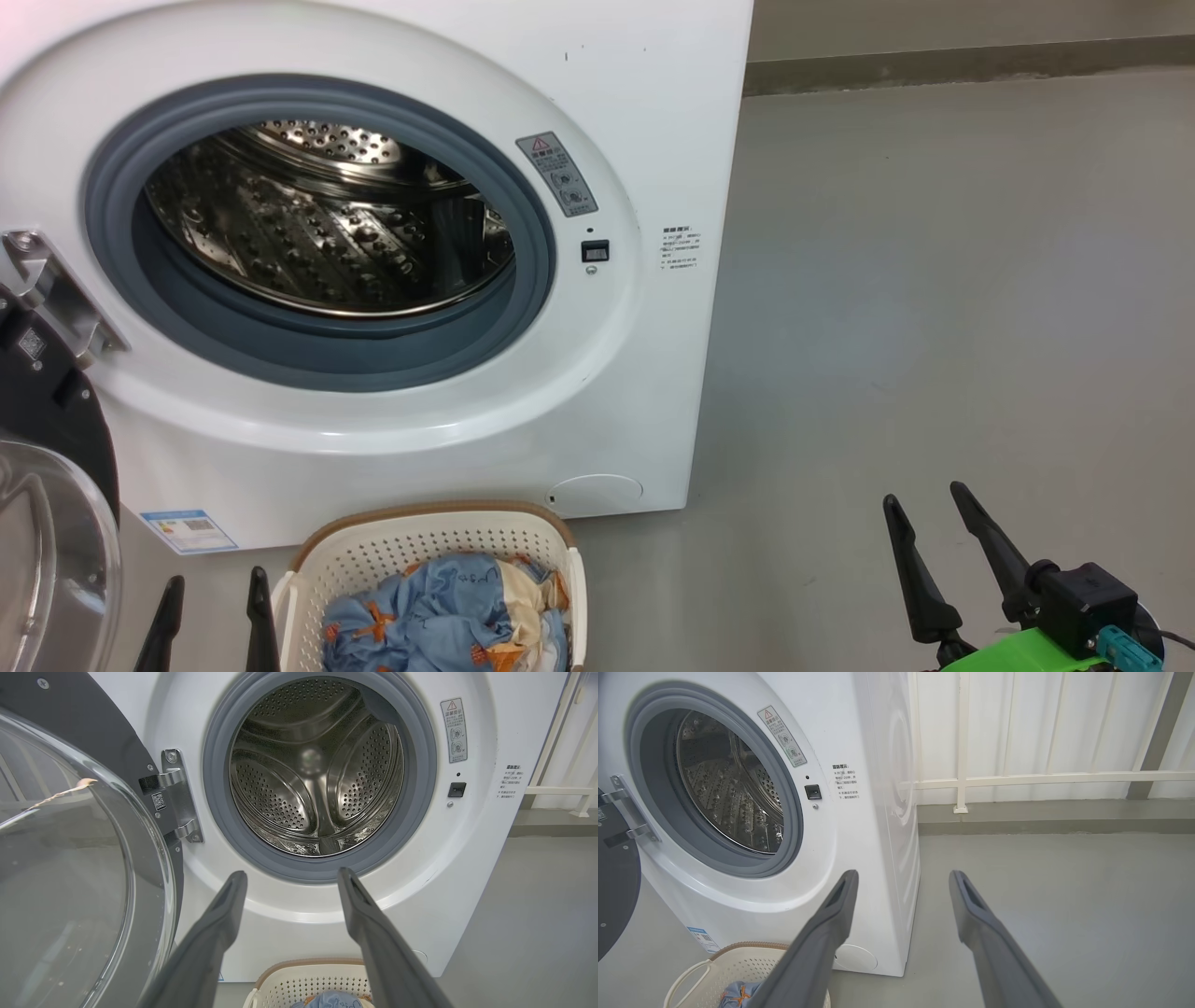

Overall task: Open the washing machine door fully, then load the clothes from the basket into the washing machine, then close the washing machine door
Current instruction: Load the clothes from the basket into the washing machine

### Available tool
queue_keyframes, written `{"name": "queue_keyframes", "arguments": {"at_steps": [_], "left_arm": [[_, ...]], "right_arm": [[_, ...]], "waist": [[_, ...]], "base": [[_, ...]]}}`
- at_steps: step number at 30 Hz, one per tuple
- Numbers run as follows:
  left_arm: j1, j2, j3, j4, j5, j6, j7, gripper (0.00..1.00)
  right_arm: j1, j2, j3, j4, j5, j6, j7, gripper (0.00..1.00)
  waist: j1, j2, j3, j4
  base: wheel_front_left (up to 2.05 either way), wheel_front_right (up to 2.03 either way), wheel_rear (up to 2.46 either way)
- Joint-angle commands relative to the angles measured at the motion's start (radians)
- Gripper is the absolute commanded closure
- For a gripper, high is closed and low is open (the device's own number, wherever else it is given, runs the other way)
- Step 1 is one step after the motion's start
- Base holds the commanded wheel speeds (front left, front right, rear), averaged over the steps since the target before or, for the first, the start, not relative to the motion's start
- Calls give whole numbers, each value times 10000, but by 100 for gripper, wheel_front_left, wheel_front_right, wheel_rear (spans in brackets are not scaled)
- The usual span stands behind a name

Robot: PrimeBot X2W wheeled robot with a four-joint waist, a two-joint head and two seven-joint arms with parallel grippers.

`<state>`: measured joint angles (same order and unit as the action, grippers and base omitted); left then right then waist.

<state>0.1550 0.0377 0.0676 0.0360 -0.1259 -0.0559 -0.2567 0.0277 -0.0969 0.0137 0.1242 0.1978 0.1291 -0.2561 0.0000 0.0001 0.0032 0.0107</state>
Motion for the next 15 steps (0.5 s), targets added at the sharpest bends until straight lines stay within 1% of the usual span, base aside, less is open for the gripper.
{"name": "queue_keyframes", "arguments": {"at_steps": [1, 7, 15], "left_arm": [[-271, 125, 302, -250, -96, 61, -51, 0], [-260, 125, 294, -172, -190, -53, -51, 0], [-255, 125, 244, -93, -225, -98, -51, 0]], "right_arm": [[-100, -58, 205, -203, 152, 16, -57, 0], [-93, -62, 206, -171, 168, 16, -57, 0], [-93, -71, 226, -135, 209, 16, -57, 0]], "waist": [[0, -1, -2, -1], [0, -1, -4, 8], [0, -1, 34, 18]], "base": [[0, 0, 0], [0, 0, 0], [0, 0, 0]]}}
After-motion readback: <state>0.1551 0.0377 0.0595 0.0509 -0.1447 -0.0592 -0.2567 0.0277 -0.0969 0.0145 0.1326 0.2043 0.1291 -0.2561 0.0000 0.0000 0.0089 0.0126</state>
